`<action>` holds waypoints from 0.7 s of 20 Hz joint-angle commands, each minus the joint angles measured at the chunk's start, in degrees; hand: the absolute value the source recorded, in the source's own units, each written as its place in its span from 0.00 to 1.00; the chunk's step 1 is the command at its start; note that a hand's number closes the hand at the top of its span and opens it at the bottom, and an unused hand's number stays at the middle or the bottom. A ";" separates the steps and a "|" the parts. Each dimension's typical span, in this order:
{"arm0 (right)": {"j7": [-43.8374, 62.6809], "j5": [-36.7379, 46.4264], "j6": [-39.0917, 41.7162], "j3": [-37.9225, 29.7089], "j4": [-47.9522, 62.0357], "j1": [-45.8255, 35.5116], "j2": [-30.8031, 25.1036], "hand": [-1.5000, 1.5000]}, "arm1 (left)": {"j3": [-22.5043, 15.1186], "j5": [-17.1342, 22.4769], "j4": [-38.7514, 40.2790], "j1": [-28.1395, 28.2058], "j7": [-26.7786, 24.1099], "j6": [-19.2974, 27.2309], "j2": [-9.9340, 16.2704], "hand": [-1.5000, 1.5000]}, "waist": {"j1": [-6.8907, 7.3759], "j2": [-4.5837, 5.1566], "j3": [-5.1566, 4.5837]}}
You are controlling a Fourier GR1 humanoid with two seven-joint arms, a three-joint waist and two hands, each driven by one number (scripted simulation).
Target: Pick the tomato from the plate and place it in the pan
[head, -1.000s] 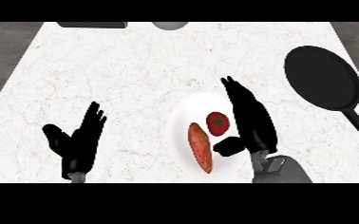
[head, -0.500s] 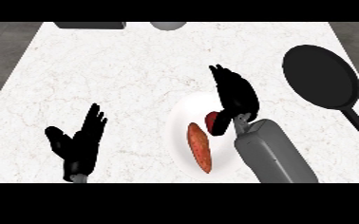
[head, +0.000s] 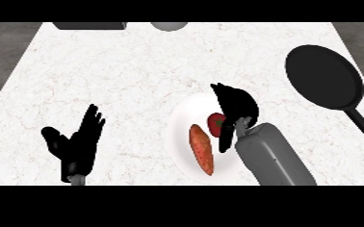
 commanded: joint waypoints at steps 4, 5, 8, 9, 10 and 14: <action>-3.83 3.23 -2.58 -1.60 -2.64 4.10 0.26 0.00 | 1.27 -2.31 -0.23 1.81 -0.83 -1.44 -2.26 0.50 | -0.09 -0.01 0.00; -5.16 3.23 -2.58 -2.65 -0.47 2.66 0.81 0.00 | 1.41 -2.96 0.53 0.01 0.06 -1.58 -2.66 0.50 | -0.07 0.01 0.00; -15.15 5.67 -11.44 -2.54 7.86 4.30 -2.08 0.00 | 2.76 -1.64 3.22 -0.02 -1.36 -2.47 -3.26 0.50 | 0.08 0.15 0.00; -6.96 7.42 -6.89 0.02 0.21 5.34 1.79 0.00 | 3.83 -2.57 -1.82 0.51 2.76 -2.68 -0.76 0.50 | -0.05 -0.01 0.00; -9.06 8.35 -9.21 -0.55 1.64 5.33 1.08 0.00 | 2.05 -3.34 -1.39 2.50 -0.09 -1.82 -3.78 0.50 | -0.01 0.00 0.00; -12.79 10.06 -11.41 -2.77 9.41 2.92 0.90 0.00 | 1.17 -5.23 -5.60 5.53 1.95 -0.95 -3.83 0.50 | 0.18 0.01 0.01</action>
